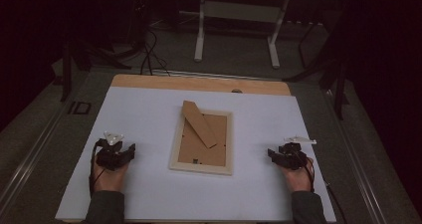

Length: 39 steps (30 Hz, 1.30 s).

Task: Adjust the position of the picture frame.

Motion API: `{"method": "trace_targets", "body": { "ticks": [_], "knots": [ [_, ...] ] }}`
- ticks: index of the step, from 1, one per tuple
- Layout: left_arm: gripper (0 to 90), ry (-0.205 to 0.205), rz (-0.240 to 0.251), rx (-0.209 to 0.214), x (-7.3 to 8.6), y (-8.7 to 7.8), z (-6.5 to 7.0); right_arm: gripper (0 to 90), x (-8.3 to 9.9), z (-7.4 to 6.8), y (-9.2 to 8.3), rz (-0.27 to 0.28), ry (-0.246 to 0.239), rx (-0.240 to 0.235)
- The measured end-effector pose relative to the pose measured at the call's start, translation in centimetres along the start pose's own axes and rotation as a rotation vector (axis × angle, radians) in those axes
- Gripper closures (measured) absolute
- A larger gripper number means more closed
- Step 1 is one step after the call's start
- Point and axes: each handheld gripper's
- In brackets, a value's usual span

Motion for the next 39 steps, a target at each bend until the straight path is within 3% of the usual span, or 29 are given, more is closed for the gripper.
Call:
{"method": "trace_targets", "body": {
  "ticks": [1,2,3,4,7,8,9,11,15,25,39],
  "knots": [
    [52.8,0.0,0.0,0.0,0.0,0.0,0.0,49.4,0.0,0.0,0.0,0.007,0.003,-0.002],
    [53.7,0.0,0.014,0.05,0.2,-0.4,0.0,49.7,0.0,0.0,-0.1,0.013,-0.007,0.003],
    [54.3,0.0,0.014,0.05,0.2,-0.4,0.0,49.8,-0.1,-0.1,-0.2,0.021,-0.013,0.005],
    [54.3,0.003,0.005,0.082,0.3,-0.4,0.1,49.8,-0.1,-0.1,-0.2,0.021,-0.013,0.005],
    [56.7,0.031,-0.001,0.111,0.2,-0.5,0.5,50.1,-0.3,-0.5,-0.5,0.045,-0.023,-0.004],
    [57.1,0.015,0.009,0.166,0.2,-0.6,0.5,49.7,-0.5,-0.9,-0.6,0.053,-0.035,-0.013],
    [57.5,0.015,0.009,0.166,0.2,-0.6,0.5,49.7,-0.5,-0.9,-0.6,0.053,-0.035,-0.013],
    [57.5,0.004,0.03,0.24,0.1,-0.7,0.5,48.7,-0.8,-1.3,-0.7,0.06,-0.05,-0.017],
    [59.0,0.025,0.048,0.291,0.1,-0.9,0.7,48.7,-1.0,-1.6,-0.8,0.068,-0.056,-0.026],
    [62.4,0.097,0.059,0.339,0.0,-1.1,2.0,47.4,-1.1,-1.9,-1.1,0.084,-0.046,-0.055],
    [60.5,0.091,0.058,0.343,0.1,-0.9,2.6,45.5,-1.4,-1.9,-1.2,0.089,-0.048,-0.071]
  ]
}}
Point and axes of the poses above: each handheld gripper's, and its own axes: y roughly forward along the jaws, x roughly out of its underside, z roughly to its right, and after that the axes turned 7 degrees about -x, right-handed
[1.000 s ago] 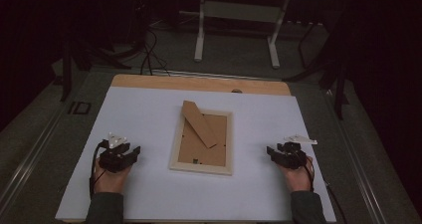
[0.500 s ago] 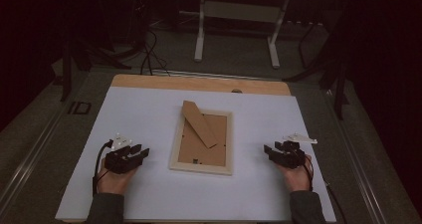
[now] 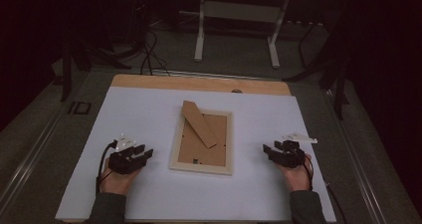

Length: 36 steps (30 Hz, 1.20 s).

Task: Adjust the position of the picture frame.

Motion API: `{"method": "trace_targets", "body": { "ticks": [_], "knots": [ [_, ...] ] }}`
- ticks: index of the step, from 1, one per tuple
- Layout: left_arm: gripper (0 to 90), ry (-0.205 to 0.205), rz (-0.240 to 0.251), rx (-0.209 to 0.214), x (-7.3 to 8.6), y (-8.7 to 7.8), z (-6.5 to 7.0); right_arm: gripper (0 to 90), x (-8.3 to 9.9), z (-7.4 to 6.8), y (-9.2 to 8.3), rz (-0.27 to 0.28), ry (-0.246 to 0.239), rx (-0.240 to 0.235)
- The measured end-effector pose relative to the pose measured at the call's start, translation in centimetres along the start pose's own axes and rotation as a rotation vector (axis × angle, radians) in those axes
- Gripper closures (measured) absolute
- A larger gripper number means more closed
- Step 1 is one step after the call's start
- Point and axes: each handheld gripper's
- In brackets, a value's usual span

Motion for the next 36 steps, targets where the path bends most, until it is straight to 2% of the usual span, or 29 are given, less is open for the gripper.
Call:
{"method": "trace_targets", "body": {
  "ticks": [6,12,18,21,31,36],
  "knots": [
    [61.5,0.014,-0.001,0.014,0.0,0.0,0.4,44.9,0.0,-0.1,0.4,-0.017,-0.004,-0.003],
    [64.4,0.04,-0.001,0.018,0.0,0.3,1.1,45.0,-0.2,-0.7,0.6,-0.021,-0.03,-0.015],
    [69.1,0.058,0.0,0.026,0.0,0.5,1.9,46.6,-0.4,-0.9,0.6,-0.014,-0.027,-0.038],
    [72.2,0.057,0.004,0.044,0.0,0.6,2.2,48.8,-0.6,-1.2,0.7,-0.005,-0.027,-0.059],
    [78.1,0.082,-0.009,0.065,-0.1,1.1,3.2,53.6,-2.2,-2.9,1.9,0.0,-0.091,-0.097],
    [83.2,0.096,-0.021,0.081,-0.1,1.3,3.5,63.7,-3.0,-3.1,2.7,-0.001,-0.096,-0.094]
  ]
}}
Point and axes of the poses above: each handheld gripper's, and its own axes: y roughly forward along the jaws, x roughly out of its underside, z roughly to its right, and after that the axes turned 7 degrees about -x, right-handed
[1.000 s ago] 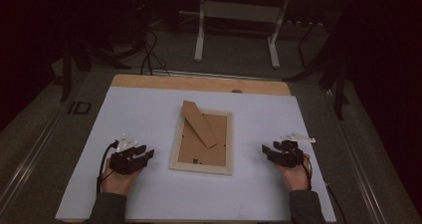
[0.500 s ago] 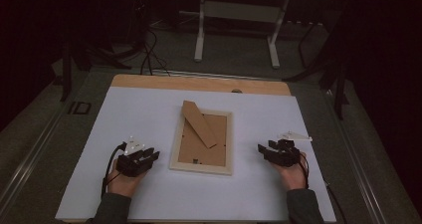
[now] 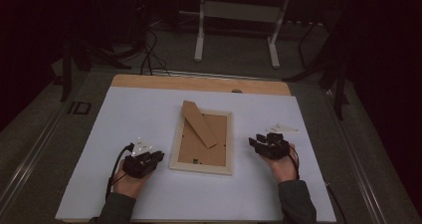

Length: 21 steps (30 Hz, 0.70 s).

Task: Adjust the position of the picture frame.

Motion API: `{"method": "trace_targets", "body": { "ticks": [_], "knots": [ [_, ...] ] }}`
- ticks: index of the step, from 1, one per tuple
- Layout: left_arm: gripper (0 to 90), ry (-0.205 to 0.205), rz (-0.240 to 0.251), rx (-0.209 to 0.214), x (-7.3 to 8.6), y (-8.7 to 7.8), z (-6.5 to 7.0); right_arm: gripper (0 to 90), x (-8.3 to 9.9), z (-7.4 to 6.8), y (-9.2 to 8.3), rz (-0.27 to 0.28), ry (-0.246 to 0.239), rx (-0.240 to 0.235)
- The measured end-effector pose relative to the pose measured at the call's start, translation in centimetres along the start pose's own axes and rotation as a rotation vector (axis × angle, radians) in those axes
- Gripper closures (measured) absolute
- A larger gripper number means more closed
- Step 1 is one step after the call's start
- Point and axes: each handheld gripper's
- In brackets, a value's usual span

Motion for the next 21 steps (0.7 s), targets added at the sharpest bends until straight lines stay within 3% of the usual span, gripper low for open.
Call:
{"method": "trace_targets", "body": {
  "ticks": [10,21],
  "knots": [
    [90.0,0.03,-0.018,0.002,0.0,0.3,0.4,88.3,-0.8,-0.1,1.7,-0.006,-0.012,0.005],
    [90.0,0.066,-0.039,0.01,-0.1,1.0,1.1,89.8,-1.4,-0.3,3.5,-0.035,0.01,-0.003]
  ]
}}
Point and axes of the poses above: each handheld gripper's, and its own axes: y roughly forward along the jaws, x roughly out of its underside, z roughly to its right, and after that the axes turned 7 degrees about -x, right-handed
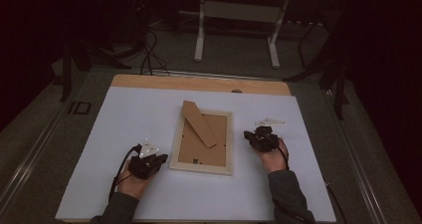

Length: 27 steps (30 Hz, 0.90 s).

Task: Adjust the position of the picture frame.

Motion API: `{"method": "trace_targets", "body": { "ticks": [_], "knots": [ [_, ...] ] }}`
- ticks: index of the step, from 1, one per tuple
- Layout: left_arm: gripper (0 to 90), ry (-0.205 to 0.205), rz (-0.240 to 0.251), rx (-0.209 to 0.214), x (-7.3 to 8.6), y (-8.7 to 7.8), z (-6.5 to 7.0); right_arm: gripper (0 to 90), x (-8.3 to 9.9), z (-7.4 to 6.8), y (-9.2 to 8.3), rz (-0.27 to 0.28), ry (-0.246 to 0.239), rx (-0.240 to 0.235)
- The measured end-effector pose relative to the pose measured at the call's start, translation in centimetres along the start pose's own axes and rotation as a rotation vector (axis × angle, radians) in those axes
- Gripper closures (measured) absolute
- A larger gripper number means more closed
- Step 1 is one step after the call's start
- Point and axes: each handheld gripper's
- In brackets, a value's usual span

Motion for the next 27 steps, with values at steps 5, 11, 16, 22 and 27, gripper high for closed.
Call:
{"method": "trace_targets", "body": {
  "ticks": [5,11,16,22,27],
  "knots": [
    [90.0,0.006,-0.007,0.009,0.1,0.1,0.3,89.7,-0.4,-0.3,1.1,-0.011,0.024,-0.018],
    [90.0,0.009,-0.011,0.018,0.1,0.2,0.3,89.7,-0.7,-0.8,2.6,-0.039,0.034,-0.022],
    [90.0,0.013,-0.021,0.023,0.2,0.3,0.3,89.8,-0.6,-0.9,3.4,-0.055,0.042,-0.024],
    [90.0,0.025,-0.026,0.026,0.2,0.4,0.7,89.8,-0.8,-0.9,3.7,-0.055,0.058,-0.035],
    [90.0,0.032,-0.026,0.029,0.2,0.4,0.7,89.8,-0.8,-1.0,4.1,-0.068,0.066,-0.041]
  ]
}}
Point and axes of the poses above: each handheld gripper's, and its own axes: y roughly forward along the jaws, x roughly out of its underside, z roughly to its right, and after that the axes turned 7 degrees about -x, right-handed
